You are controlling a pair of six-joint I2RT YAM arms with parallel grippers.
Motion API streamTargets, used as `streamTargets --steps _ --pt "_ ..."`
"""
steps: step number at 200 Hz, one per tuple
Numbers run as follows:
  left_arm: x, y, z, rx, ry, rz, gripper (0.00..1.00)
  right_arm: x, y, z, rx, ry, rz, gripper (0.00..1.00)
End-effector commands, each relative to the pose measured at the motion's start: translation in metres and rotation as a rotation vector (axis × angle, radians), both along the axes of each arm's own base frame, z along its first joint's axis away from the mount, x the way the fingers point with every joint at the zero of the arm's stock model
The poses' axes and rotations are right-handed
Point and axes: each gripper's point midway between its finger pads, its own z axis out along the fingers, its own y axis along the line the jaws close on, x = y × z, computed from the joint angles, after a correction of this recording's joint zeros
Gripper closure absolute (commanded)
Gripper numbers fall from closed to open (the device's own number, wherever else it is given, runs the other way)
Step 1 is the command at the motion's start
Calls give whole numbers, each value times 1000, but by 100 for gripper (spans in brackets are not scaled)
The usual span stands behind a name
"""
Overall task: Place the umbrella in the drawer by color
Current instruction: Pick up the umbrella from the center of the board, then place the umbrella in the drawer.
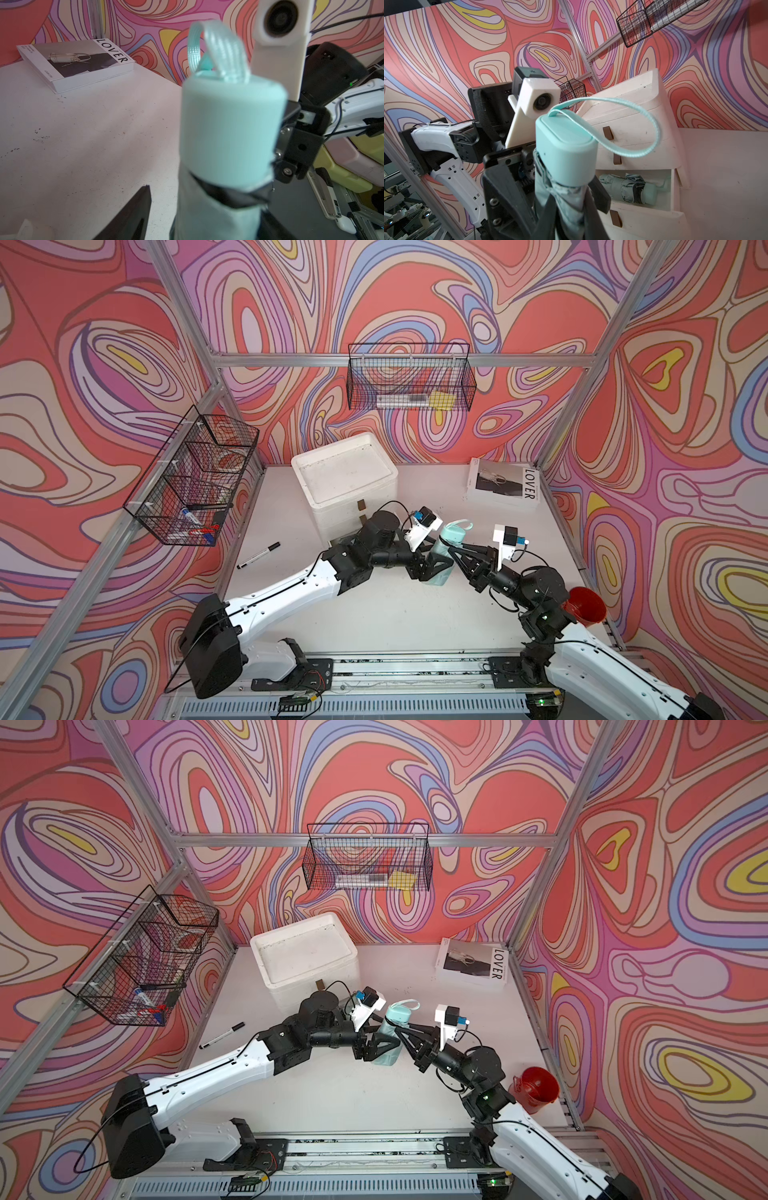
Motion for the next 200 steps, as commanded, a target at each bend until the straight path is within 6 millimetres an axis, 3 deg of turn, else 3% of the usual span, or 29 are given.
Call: streamTargets --steps 1,9,18,38,58,79,100,113,122,143,169,200 --pt "-7 3 -6 29 0 -18 38 -5 -6 18 33 -69 -18 100" --pt "-6 4 -7 41 3 -6 42 -5 -6 19 33 -71 -20 100" --pt "-4 5 -8 53 3 10 54 -5 -6 18 30 -69 -24 100" --pt "4 7 2 71 -12 45 100 -1 -8 17 27 -59 -47 100" --pt "22 17 9 146 -54 149 100 6 -15 15 16 -41 -112 100" --pt "50 43 22 301 -188 300 100 24 -32 5 -31 18 -259 56" --pt "83 78 40 516 -363 466 100 43 -58 -11 -78 101 -446 45" --pt "101 96 38 666 -461 535 100 53 -75 -25 -110 165 -555 41" --pt "109 100 30 750 -511 534 100 57 -84 -31 -128 195 -616 41" --pt "116 95 -11 937 -552 408 100 61 -98 -40 -149 233 -697 40" --pt "129 111 -58 1191 -534 352 100 60 -94 -40 -146 230 -677 39" --pt "129 124 -100 1241 -414 289 100 59 -89 -39 -141 219 -648 39"
